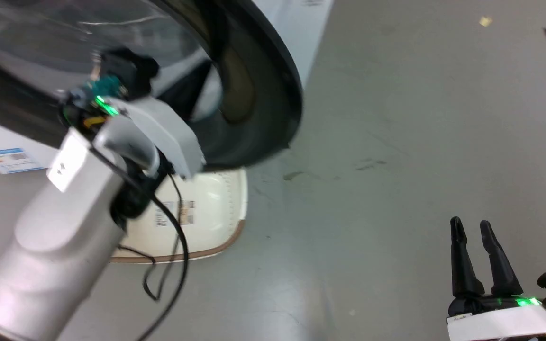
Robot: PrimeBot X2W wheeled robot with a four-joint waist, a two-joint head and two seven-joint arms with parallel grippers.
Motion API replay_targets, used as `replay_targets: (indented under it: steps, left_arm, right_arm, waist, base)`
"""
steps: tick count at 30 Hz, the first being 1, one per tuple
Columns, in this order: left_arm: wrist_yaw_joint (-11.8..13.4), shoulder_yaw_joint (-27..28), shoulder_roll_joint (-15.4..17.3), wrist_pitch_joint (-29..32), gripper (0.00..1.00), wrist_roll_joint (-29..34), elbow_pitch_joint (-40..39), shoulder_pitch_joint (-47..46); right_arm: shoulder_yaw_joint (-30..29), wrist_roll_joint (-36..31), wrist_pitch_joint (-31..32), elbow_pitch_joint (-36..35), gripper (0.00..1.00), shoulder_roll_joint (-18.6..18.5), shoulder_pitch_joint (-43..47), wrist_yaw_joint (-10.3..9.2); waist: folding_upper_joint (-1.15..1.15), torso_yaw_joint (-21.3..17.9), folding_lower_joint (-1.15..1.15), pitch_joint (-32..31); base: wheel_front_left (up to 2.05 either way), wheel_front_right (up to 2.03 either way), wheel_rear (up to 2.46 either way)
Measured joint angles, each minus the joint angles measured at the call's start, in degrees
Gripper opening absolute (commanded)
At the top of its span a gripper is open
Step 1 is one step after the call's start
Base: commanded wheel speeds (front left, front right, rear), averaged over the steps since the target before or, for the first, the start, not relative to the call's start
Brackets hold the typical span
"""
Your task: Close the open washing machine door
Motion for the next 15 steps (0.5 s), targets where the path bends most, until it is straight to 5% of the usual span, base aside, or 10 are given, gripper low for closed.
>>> replay_targets:
  steps: [15]
  left_arm:
    - [2.63,4.14,2.03,-0.01,0.00,1.88,9.76,-11.96]
  right_arm:
    - [1.10,1.93,0.00,-1.91,1.00,0.00,0.92,-0.01]
  waist:
    - [0.00,-7.38,0.00,4.43]
  base:
    - [0.00,0.00,0.00]
